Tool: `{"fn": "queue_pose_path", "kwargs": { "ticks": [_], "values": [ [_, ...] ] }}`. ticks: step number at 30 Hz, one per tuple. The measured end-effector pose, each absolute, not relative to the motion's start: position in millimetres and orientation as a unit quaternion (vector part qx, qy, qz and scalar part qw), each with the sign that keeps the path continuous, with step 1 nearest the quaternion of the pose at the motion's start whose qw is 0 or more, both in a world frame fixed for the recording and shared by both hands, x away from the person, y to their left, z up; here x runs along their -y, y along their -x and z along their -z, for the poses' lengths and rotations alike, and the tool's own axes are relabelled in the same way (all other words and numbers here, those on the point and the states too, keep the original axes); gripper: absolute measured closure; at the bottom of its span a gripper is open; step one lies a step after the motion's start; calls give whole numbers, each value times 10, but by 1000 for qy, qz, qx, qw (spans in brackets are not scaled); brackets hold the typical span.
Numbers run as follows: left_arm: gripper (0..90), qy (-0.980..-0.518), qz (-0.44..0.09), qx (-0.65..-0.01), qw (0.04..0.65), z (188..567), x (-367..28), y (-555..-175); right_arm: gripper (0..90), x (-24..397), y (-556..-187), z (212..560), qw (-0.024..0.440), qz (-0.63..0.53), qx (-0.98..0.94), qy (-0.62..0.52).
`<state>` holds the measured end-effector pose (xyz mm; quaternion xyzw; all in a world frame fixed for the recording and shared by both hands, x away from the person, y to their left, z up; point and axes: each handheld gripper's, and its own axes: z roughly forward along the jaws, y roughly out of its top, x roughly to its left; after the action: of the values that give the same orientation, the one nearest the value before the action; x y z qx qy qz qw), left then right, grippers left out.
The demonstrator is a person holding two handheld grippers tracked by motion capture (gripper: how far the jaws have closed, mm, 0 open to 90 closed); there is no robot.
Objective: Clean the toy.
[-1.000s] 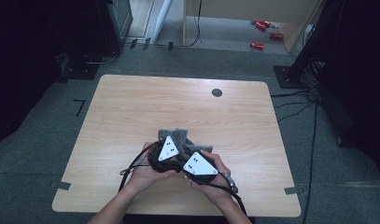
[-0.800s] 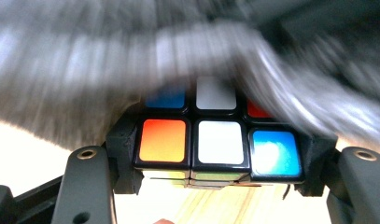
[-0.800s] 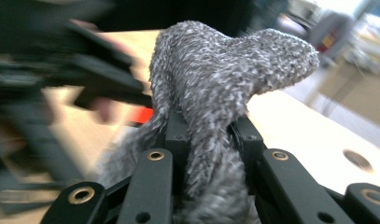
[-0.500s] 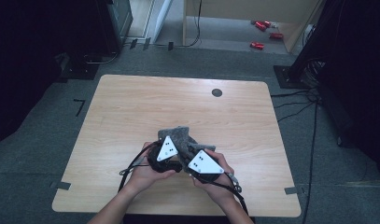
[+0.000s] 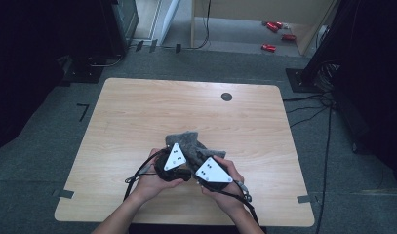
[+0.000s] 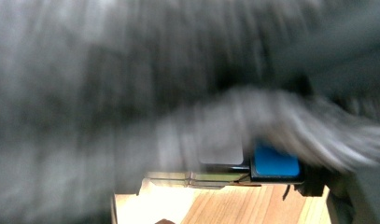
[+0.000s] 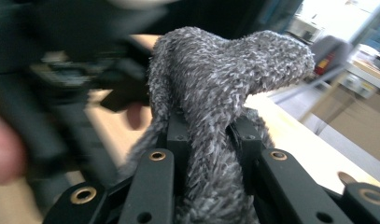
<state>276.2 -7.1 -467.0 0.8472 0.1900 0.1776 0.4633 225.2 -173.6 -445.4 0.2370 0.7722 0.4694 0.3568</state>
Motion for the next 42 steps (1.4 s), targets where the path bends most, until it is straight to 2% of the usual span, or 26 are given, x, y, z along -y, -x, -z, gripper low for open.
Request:
{"fn": "queue_pose_path", "kwargs": {
  "ticks": [3,7,9,13,18,23,27,30,37,42],
  "values": [
    [353,-848,-183,-190,460,4673,79,-2754,759,1706,-2253,4478,367,-458,-777,-228],
    [353,-847,-178,-186,465,4674,76,-2751,763,1891,-2366,4447,358,-467,-757,-285],
    [353,-846,-177,-184,468,4672,77,-2749,763,1973,-2401,4445,337,-487,-748,-299],
    [353,-846,-181,-187,465,4676,70,-2761,750,1840,-2314,4451,354,-477,-760,-264],
    [353,-847,-185,-189,461,4687,76,-2760,753,1757,-2291,4482,352,-472,-777,-224],
    [353,-842,-177,-187,473,4672,54,-2763,760,1941,-2401,4452,338,-488,-755,-278],
    [353,-826,-181,-182,502,4675,20,-2755,758,2114,-2477,4464,271,-555,-722,-310],
    [353,-819,-182,-181,514,4685,13,-2758,756,2162,-2510,4478,251,-578,-708,-318],
    [352,-809,-183,-176,530,4708,-29,-2769,758,2240,-2546,4498,223,-595,-686,-355],
    [351,-772,-174,-162,590,4656,-143,-2775,764,2294,-2590,4553,209,-586,-681,-387]
  ]
}}
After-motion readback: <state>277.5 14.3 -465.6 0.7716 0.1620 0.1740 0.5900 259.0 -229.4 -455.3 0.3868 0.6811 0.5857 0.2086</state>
